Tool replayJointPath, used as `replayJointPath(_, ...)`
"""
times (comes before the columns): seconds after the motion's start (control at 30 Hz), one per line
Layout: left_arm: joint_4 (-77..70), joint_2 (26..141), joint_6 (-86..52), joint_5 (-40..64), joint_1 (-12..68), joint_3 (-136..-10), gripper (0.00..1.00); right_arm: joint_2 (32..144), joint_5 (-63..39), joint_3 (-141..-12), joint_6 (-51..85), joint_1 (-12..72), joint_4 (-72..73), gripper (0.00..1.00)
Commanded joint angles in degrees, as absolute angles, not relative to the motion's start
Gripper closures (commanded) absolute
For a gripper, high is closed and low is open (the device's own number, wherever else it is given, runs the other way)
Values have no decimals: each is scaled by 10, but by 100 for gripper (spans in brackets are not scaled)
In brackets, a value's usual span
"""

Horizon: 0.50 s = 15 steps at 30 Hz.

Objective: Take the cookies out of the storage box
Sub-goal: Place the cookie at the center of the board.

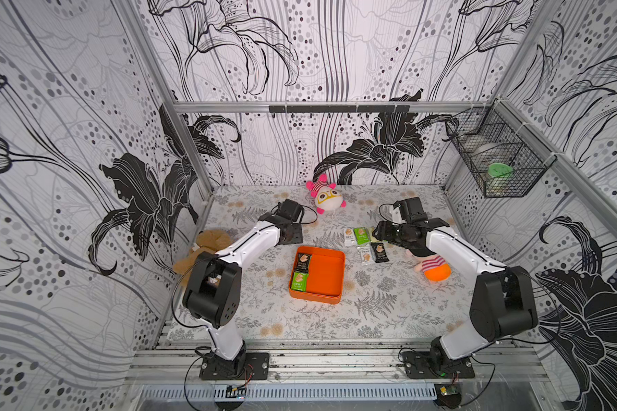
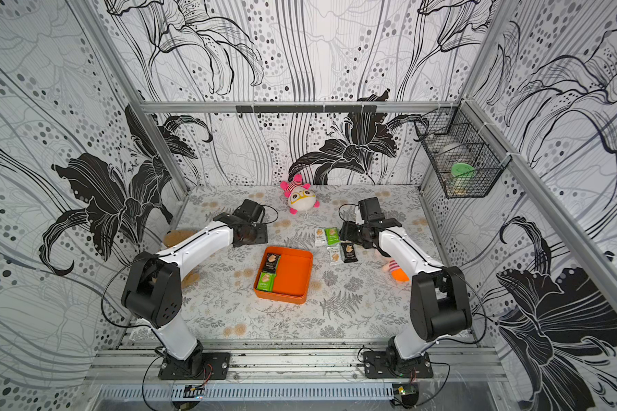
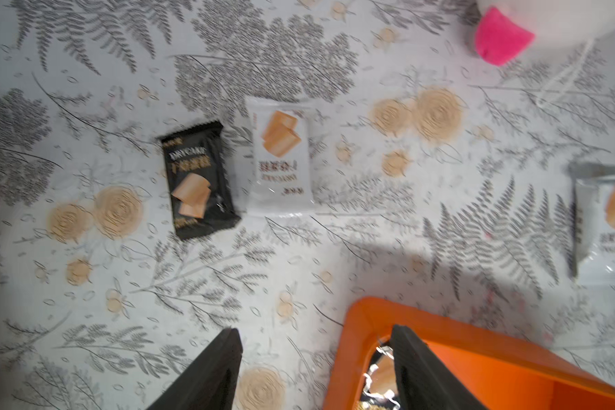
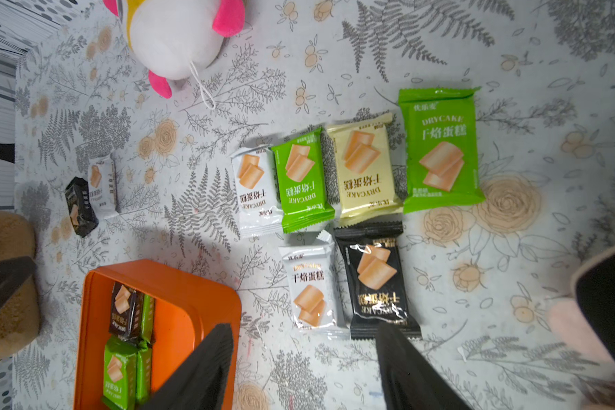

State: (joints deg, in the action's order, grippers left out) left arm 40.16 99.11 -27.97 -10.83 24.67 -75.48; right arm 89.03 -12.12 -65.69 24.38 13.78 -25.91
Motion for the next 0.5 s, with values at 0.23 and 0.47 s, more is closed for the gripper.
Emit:
replayJointPath(0.23,435,997,-365,-169,356,-760,29,805,-133,-586,221,135,-279,30)
replayJointPath(0.47,507,1067,-373,-210,385,-827,28,766,-116,-572,211,135,-291,30)
